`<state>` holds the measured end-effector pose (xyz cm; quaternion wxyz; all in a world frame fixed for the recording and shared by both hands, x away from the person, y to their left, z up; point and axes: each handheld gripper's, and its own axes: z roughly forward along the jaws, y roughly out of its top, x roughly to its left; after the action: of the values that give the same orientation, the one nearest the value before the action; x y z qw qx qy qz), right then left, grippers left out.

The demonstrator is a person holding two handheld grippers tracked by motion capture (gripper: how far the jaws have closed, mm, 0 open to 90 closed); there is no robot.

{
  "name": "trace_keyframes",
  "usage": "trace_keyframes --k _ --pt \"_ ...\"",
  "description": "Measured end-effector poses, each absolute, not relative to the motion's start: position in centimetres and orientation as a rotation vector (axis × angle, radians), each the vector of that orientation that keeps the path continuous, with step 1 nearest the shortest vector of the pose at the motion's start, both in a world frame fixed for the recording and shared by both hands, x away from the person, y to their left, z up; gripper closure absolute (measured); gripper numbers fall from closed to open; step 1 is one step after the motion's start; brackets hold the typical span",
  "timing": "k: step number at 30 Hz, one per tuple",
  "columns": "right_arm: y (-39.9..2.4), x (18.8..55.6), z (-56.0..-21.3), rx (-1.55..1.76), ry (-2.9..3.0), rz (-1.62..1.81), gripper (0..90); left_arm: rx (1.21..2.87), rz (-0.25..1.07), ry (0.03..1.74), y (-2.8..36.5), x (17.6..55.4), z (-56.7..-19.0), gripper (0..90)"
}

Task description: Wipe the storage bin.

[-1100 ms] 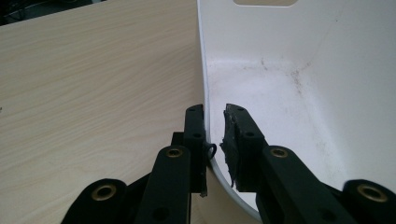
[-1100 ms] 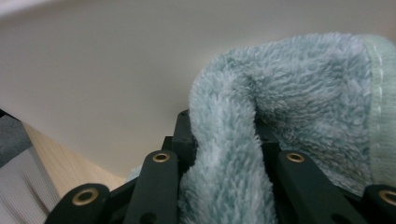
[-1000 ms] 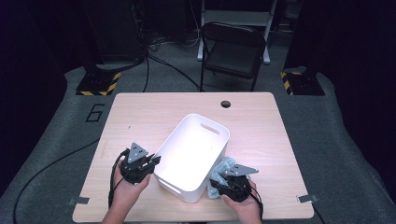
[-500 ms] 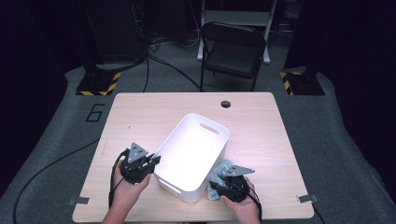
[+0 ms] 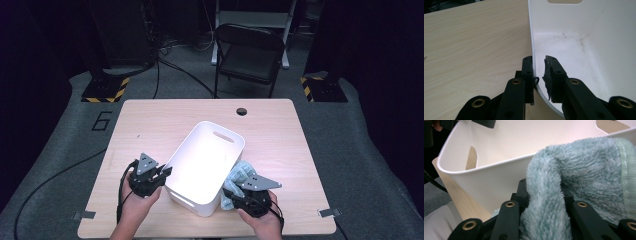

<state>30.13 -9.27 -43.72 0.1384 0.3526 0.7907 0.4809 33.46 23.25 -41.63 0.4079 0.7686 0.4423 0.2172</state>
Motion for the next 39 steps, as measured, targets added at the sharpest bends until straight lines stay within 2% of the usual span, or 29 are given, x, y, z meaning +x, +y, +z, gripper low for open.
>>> trace_keyframes --k 14,36,39 --pt "-9.3 30.5 -44.4 1.025 2.293 1.403 70.0 1.933 0.552 1.119 23.2 33.4 -41.7 78.1" --pt "-8.8 32.9 -50.5 1.198 2.426 1.297 70.0 1.870 0.537 1.151 23.5 33.3 -41.9 73.3" --pt "-8.7 32.9 -50.4 1.192 2.424 1.286 69.9 1.864 0.539 1.155 23.5 33.2 -42.0 73.1"
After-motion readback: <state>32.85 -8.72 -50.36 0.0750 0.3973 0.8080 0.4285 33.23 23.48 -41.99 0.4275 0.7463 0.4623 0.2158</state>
